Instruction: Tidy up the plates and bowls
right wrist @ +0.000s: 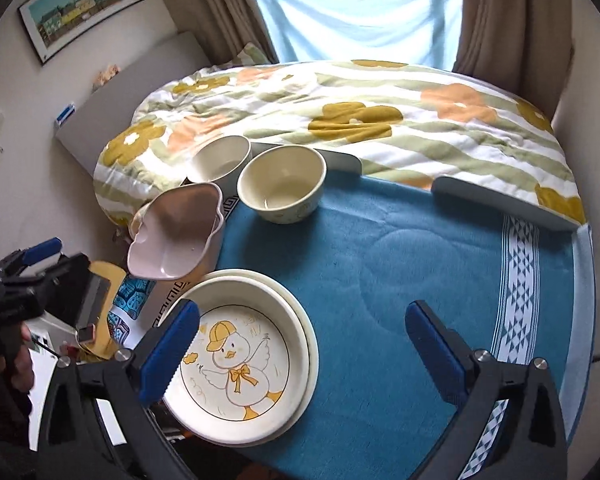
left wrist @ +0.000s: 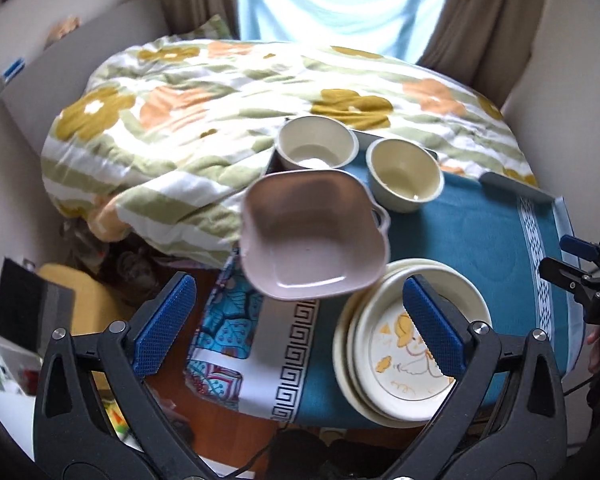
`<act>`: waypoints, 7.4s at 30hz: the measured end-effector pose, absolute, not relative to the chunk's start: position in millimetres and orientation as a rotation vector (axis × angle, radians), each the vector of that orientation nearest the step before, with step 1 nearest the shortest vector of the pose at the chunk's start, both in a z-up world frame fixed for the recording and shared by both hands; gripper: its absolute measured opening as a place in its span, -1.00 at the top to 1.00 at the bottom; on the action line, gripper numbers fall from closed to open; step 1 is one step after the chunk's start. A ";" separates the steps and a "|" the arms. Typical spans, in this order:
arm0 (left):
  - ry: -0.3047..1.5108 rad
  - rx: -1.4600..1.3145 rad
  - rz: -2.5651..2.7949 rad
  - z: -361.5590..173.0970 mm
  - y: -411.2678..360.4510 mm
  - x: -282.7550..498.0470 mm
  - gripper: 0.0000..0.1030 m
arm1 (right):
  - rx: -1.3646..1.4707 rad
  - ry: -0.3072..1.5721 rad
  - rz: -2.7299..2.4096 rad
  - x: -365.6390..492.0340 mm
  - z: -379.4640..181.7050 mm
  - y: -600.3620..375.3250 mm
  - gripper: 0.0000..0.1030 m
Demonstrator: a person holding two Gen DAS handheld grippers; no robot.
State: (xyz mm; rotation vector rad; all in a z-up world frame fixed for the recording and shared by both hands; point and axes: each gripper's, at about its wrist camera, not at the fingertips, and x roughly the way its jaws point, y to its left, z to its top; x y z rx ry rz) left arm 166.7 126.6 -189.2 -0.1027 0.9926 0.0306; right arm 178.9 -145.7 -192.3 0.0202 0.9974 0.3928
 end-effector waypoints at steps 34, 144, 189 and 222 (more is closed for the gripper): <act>1.359 -0.322 -0.217 -346.8 195.6 282.9 0.76 | 0.107 1.310 0.461 286.8 -315.4 12.7 0.79; 0.882 -0.043 -0.203 -142.0 -43.3 148.4 -0.97 | 0.324 0.734 0.283 117.9 -142.0 -266.1 -0.64; 1.264 -0.397 -0.034 -339.2 42.4 378.5 0.70 | 0.070 1.317 0.536 396.0 -302.4 -94.6 0.76; 1.190 -0.051 -0.517 -218.8 -122.2 247.0 0.70 | 0.214 1.123 0.068 207.0 -187.6 -247.5 0.78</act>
